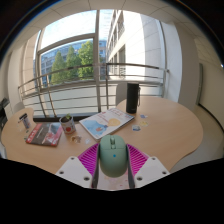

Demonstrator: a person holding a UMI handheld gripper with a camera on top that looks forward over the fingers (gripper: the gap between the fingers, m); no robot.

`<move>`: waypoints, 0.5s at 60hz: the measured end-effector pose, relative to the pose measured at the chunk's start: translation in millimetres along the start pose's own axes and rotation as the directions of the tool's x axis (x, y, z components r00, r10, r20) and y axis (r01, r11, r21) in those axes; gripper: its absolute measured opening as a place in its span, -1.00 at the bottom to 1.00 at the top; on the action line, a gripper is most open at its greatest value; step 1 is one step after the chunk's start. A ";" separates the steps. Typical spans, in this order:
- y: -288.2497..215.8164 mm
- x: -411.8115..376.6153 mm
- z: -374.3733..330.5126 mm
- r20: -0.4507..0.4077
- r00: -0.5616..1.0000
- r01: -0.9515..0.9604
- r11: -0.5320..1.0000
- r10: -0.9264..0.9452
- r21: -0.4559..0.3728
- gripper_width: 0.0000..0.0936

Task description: Arrange mouse

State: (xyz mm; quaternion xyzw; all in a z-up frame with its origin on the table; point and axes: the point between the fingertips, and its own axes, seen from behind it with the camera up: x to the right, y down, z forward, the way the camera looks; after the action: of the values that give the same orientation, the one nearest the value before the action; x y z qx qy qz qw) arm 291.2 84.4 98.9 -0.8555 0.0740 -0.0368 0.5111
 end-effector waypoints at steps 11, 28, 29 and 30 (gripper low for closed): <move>76.2 57.4 39.0 -0.041 0.999 -0.027 0.982 0.020 -0.190 -0.08; 87.3 60.1 15.5 -0.020 1.000 0.000 0.970 -0.005 -0.243 0.77; 84.9 59.5 9.7 -0.024 1.000 0.000 0.972 -0.006 -0.236 0.78; 82.2 58.6 3.4 -0.026 1.000 0.002 0.973 -0.008 -0.230 0.81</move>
State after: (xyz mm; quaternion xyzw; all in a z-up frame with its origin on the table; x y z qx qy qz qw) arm 342.2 39.4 24.2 -0.9085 0.0824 -0.0406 0.4076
